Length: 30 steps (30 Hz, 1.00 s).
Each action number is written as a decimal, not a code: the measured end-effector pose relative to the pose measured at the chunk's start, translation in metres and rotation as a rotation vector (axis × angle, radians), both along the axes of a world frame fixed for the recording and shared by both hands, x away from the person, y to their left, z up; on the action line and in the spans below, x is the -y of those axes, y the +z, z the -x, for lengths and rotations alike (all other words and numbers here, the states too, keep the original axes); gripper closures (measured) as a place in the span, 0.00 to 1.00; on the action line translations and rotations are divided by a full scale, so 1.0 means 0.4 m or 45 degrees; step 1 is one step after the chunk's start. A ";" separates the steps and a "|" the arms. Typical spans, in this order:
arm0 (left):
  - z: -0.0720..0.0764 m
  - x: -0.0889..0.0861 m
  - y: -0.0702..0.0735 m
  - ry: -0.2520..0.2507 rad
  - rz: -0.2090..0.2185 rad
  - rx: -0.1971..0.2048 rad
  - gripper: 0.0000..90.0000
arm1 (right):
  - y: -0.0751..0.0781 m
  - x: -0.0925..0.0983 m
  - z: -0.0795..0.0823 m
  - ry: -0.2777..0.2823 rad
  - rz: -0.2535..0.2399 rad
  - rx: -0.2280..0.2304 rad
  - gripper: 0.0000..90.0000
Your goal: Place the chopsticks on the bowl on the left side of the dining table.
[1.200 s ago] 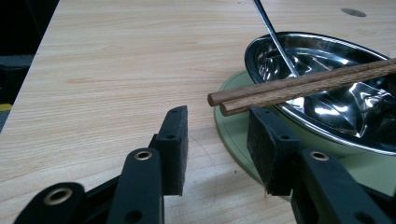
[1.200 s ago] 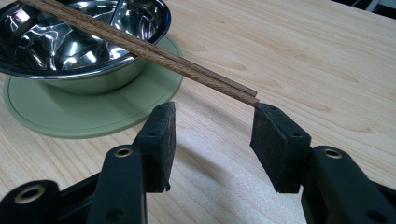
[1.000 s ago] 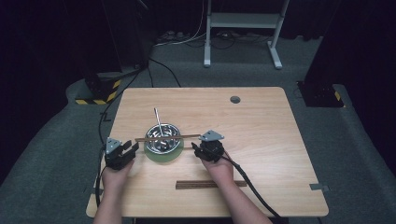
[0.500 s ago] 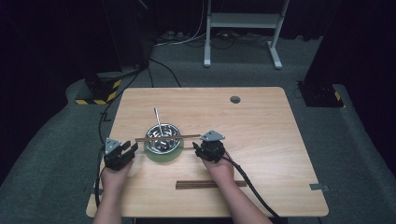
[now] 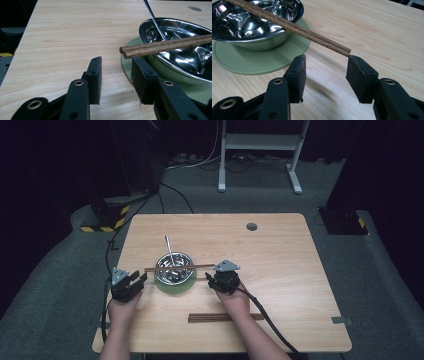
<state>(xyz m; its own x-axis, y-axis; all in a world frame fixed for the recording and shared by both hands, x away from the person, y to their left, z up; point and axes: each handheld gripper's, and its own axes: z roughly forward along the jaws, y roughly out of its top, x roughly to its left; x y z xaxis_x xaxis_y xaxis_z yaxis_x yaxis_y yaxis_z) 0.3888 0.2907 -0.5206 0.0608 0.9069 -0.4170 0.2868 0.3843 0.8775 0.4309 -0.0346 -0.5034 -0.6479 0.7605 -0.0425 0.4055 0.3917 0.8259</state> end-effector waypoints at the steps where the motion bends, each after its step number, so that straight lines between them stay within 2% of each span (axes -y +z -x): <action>1: -0.001 0.001 0.000 0.005 0.010 0.008 0.68 | 0.000 0.000 0.000 -0.001 -0.002 -0.002 0.56; 2: -0.003 0.006 0.001 0.024 0.048 0.019 0.68 | 0.000 -0.001 0.000 0.000 -0.004 -0.001 0.56; 4: -0.005 0.008 0.001 0.030 0.065 0.029 0.68 | 0.000 -0.001 0.001 0.002 -0.005 -0.001 0.56; 5: -0.005 0.008 0.001 0.030 0.064 0.028 0.68 | 0.000 -0.002 0.001 0.001 -0.003 0.002 0.55; 6: -0.002 0.002 0.000 0.009 0.017 0.012 0.68 | 0.000 -0.003 0.003 0.000 -0.001 0.001 0.55; 7: -0.002 0.002 0.000 0.009 0.017 0.012 0.68 | 0.000 -0.003 0.004 -0.003 -0.003 0.003 0.55; 9: -0.005 0.009 0.001 0.037 0.072 0.032 0.67 | 0.002 -0.001 0.004 0.001 0.005 0.011 0.55; 10: -0.002 0.000 0.000 0.007 0.010 0.014 0.67 | 0.004 0.000 0.005 -0.003 0.001 0.005 0.55; 12: -0.002 0.000 0.000 0.010 0.010 0.010 0.67 | 0.007 0.004 0.006 0.000 0.004 0.017 0.54; 13: -0.002 0.002 0.002 0.021 0.032 0.016 0.66 | 0.008 0.006 0.008 -0.007 0.001 0.020 0.54; 14: 0.001 -0.004 0.002 0.006 -0.009 0.006 0.65 | 0.010 0.011 0.009 -0.006 0.006 0.020 0.53; 17: 0.002 -0.004 0.005 0.019 0.008 0.017 0.63 | 0.013 0.020 0.013 -0.014 0.001 0.019 0.53; 21: 0.014 -0.005 0.019 0.034 0.010 0.026 0.59 | 0.018 0.059 0.028 -0.024 0.010 0.033 0.51; 23: 0.031 -0.003 0.036 0.035 0.000 0.045 0.57 | 0.018 0.080 0.037 -0.033 0.021 0.031 0.50; 24: 0.036 0.005 0.042 0.044 0.021 0.068 0.56 | 0.018 0.091 0.043 -0.043 0.013 0.025 0.50; 25: 0.036 0.005 0.042 0.044 0.021 0.068 0.56 | 0.018 0.091 0.043 -0.043 0.013 0.025 0.50; 27: 0.056 0.016 0.057 0.044 -0.001 0.093 0.55 | 0.018 0.133 0.055 -0.059 0.013 0.031 0.49; 29: 0.065 0.018 0.061 0.034 -0.021 0.091 0.54 | 0.018 0.162 0.066 -0.084 -0.002 0.017 0.49; 30: 0.078 0.027 0.069 0.017 -0.041 0.095 0.54 | 0.018 0.180 0.068 -0.082 0.004 0.033 0.49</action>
